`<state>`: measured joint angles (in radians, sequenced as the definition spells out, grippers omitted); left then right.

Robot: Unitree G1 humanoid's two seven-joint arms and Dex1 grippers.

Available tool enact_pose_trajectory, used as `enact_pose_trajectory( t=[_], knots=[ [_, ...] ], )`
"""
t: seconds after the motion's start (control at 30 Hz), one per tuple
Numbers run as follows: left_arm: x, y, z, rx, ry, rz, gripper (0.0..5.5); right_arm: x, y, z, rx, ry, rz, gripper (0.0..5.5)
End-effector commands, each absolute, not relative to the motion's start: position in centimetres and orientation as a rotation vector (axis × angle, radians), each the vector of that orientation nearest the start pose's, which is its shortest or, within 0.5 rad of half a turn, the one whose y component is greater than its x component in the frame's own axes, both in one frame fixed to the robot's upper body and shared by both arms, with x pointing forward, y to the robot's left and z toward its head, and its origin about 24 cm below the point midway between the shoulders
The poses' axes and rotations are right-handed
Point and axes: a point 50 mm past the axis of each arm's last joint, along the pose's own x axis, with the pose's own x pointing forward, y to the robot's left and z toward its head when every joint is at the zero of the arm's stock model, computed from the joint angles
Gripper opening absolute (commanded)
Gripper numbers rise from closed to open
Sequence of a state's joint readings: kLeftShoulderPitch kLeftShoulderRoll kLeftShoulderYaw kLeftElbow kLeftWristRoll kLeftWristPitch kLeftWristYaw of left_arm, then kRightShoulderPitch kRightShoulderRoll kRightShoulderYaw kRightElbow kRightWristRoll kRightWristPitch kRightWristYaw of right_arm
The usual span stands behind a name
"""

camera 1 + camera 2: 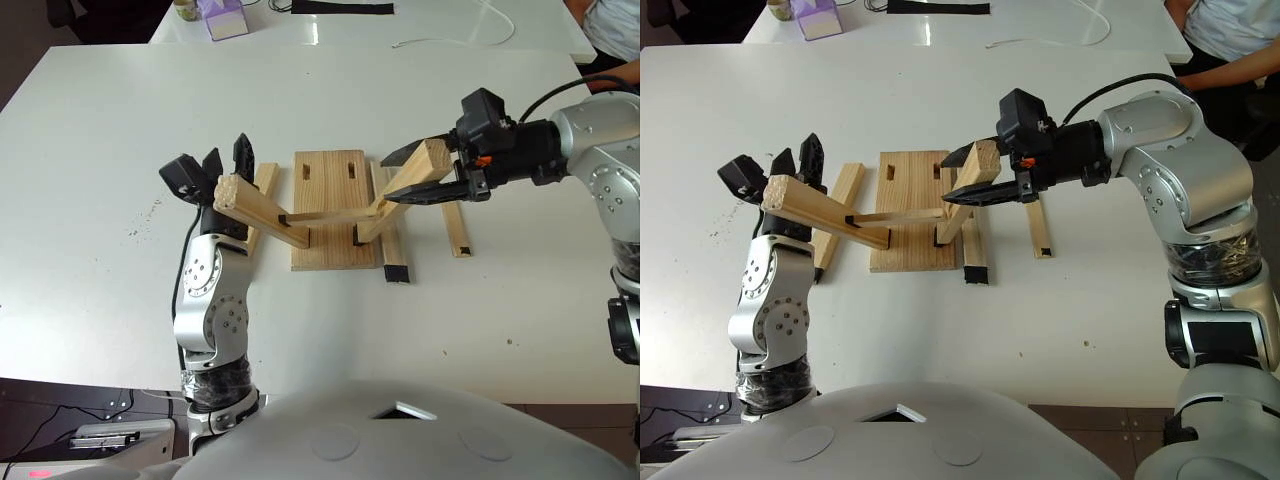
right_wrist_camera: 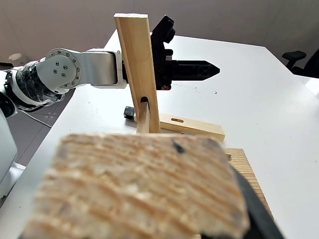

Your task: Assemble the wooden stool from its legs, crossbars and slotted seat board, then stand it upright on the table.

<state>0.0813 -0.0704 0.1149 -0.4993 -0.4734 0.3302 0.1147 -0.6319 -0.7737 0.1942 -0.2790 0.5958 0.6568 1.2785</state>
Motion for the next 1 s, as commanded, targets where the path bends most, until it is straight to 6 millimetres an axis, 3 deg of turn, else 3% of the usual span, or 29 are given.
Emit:
enact_pose_trajectory(
  t=[0.03, 0.57, 1.0],
  knots=[
    [22.1, 16.3, 10.1, -0.499, -0.092, 0.129, 3.04, 26.1, -13.4, 19.8, -0.432, 0.216, 1.619, 2.01],
    [20.9, 15.4, 9.5, -0.485, -0.075, 0.223, 3.04, 25.4, -13.0, 20.5, -0.525, 0.09, 1.506, 2.01],
    [21.6, 13.5, 10.1, -0.521, -0.08, 0.188, 3.04, 24.1, -12.0, 19.0, -0.485, 0.18, 1.519, 2.01]
  ],
)
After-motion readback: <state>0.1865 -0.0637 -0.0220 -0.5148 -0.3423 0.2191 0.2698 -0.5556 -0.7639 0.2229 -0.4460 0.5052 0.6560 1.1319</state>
